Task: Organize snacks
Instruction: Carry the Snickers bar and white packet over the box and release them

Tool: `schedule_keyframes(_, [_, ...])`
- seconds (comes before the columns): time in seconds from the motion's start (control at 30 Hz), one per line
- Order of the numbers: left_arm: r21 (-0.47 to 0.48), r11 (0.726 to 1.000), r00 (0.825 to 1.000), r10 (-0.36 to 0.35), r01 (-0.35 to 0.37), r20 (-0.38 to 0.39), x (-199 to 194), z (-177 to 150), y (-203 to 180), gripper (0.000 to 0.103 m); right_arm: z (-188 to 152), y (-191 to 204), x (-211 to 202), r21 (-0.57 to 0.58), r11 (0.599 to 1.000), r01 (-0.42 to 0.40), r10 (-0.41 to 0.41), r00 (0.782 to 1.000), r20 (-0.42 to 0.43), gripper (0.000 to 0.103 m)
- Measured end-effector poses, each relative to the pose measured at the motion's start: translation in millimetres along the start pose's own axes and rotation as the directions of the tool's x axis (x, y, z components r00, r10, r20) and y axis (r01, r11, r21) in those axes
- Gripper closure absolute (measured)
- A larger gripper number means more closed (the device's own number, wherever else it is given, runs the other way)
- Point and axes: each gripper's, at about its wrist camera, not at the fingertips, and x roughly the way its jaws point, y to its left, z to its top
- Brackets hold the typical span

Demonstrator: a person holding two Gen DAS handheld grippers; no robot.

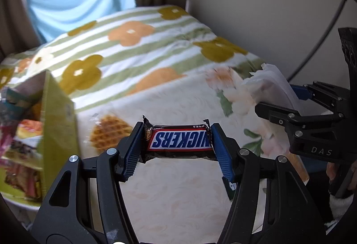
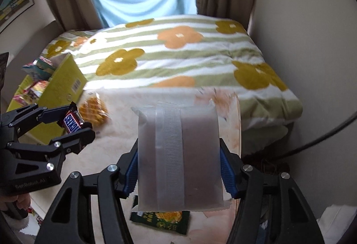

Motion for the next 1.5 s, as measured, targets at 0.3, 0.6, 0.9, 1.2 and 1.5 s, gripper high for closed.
schedule_keyframes(0.3, [-0.167,0.975,0.985,0.159,-0.145,0.070,-77,6,78,0.046,47,68,-27,-0.104,0.978,-0.180,0.189,0.978,0.088,0.045])
schedule_keyframes(0.6, [-0.375,0.904,0.967,0.246,-0.204,0.068,-120,-20,206,0.046,78,170,-22,-0.156,0.943,-0.296,0.311,0.947,0.086,0.045])
schedule_keyframes(0.9, [-0.426,0.862,0.951,0.308,-0.273,0.015,-127,-38,329,0.046,104,270,20,-0.175,0.928,-0.329,0.341,0.939,0.039,0.045])
schedule_keyframes(1.2, [-0.373,0.894,0.968,0.242,-0.250,-0.068,-91,-48,382,0.044,112,318,62,-0.143,0.938,-0.316,0.316,0.948,-0.023,0.045])
schedule_keyframes(1.5, [-0.325,0.914,0.970,0.233,-0.243,-0.070,-84,-50,379,0.000,104,318,70,-0.127,0.954,-0.273,0.266,0.962,-0.064,0.045])
